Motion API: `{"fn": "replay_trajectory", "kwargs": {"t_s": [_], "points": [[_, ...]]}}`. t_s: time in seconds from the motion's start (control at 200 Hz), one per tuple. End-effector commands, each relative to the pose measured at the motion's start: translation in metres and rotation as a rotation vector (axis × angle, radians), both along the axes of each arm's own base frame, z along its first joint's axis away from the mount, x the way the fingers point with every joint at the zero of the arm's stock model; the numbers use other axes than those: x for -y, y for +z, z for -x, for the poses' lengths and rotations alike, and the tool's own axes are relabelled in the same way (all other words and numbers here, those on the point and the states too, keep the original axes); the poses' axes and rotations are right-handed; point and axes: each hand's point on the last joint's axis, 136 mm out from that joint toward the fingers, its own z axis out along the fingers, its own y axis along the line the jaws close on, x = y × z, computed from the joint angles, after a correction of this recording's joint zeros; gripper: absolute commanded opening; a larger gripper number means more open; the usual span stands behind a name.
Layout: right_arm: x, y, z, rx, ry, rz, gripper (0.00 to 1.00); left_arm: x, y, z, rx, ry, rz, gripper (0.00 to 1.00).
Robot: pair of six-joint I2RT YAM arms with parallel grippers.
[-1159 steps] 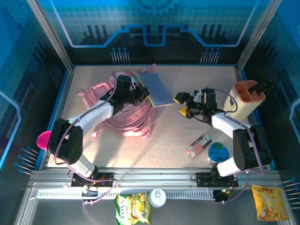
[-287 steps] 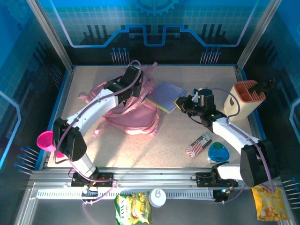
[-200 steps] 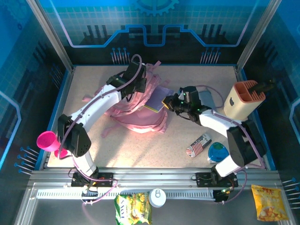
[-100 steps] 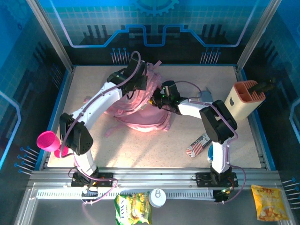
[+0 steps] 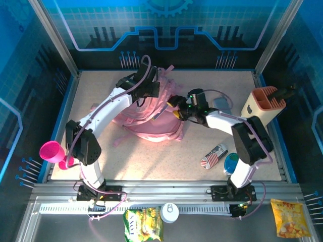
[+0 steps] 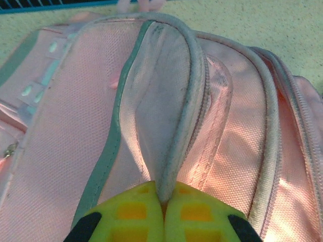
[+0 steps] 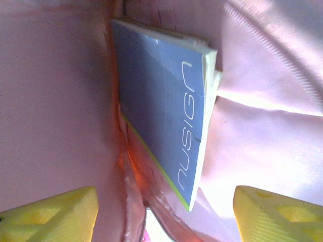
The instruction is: Pack the student bag
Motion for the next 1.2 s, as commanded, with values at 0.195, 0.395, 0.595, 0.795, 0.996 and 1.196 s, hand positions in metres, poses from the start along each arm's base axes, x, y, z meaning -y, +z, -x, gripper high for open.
{"fn": "replay_trajectory", "kwargs": {"t_s": [0.195,0.395,0.595,0.795,0.996,1.196], "points": [[0.096,0.027,0.029,0.086,-0.174,0.295,0.83,0.074,0.009,-0.026,-0.01,-0.141,0.299,0.0],[0.122,0.045,0.04,0.141,-0.219,0.391,0.88,0.069,-0.008,-0.018,-0.09,-0.117,0.297,0.57],[0.125,0.045,0.039,0.158,-0.201,0.414,0.96,0.01,-0.03,0.003,-0.149,0.054,0.326,0.68],[0.119,0.043,0.037,0.154,-0.173,0.467,1.0,-0.066,-0.062,0.042,-0.208,0.301,0.401,0.71],[0.104,0.044,0.034,0.17,-0.139,0.47,1.0,-0.126,-0.1,0.081,-0.244,0.545,0.473,0.73],[0.089,0.041,0.03,0.164,-0.104,0.439,1.0,-0.161,-0.138,0.104,-0.27,0.763,0.601,0.73]]}}
